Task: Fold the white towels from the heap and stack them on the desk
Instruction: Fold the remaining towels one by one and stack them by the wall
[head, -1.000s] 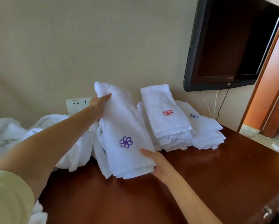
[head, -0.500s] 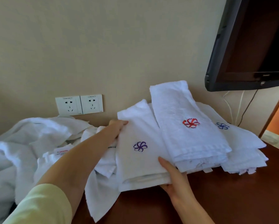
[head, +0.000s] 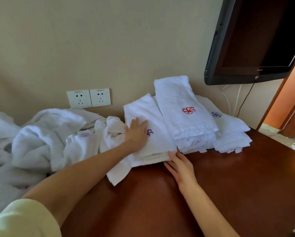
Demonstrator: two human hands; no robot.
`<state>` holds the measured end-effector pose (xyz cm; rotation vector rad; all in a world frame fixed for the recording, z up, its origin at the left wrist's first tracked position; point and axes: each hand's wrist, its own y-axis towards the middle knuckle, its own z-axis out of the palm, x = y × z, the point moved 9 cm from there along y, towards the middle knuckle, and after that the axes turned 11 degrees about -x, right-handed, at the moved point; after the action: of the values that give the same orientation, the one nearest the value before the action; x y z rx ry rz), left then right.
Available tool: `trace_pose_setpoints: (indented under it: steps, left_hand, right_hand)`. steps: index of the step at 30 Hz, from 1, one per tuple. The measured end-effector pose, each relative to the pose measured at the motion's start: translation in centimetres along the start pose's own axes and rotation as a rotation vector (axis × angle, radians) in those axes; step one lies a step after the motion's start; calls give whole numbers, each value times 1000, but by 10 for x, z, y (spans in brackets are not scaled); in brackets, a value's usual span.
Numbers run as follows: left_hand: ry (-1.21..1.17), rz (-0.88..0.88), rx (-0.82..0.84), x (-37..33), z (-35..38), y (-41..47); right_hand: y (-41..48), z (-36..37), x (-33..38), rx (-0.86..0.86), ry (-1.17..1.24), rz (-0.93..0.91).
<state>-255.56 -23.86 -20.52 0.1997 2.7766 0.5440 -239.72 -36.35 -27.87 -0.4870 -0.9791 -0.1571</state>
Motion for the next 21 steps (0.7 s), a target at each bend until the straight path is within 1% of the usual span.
trace_pose_setpoints:
  steps: [3, 5, 7, 9, 11, 13, 14, 16, 17, 19, 21]
  left_hand:
    - [8, 44, 5, -20, -7, -54]
    - [18, 54, 47, -22, -10, -85]
    - [71, 94, 82, -18, -15, -114]
    - [131, 140, 102, -9, -21, -140]
    - [183, 145, 119, 10, -29, -163]
    - [208, 91, 165, 34, -36, -187]
    - [195, 46, 196, 45, -39, -201]
    - [144, -29, 222, 65, -43, -229]
    - [114, -46, 208, 71, -46, -242]
    - [25, -71, 122, 81, -55, -263]
    - [-96, -131, -3, 92, -67, -276]
  right_hand:
    - [-9, -12, -2, -25, -7, 1]
    - [-18, -19, -3, -29, 0, -1]
    - [-28, -25, -4, -17, -47, -32]
    - [-41, -28, -4, -8, -211, -127]
    - [-59, -25, -3, 13, -518, -333]
    - [-80, -10, -13, 72, -790, -503]
    - [-91, -1, -21, 112, -866, -539]
    - [-111, 19, -40, 194, -906, -571]
    - [-121, 31, -50, 233, -908, -572]
    - [-140, 52, -70, 304, -951, -606]
    - [-156, 69, -82, 335, -1033, -729]
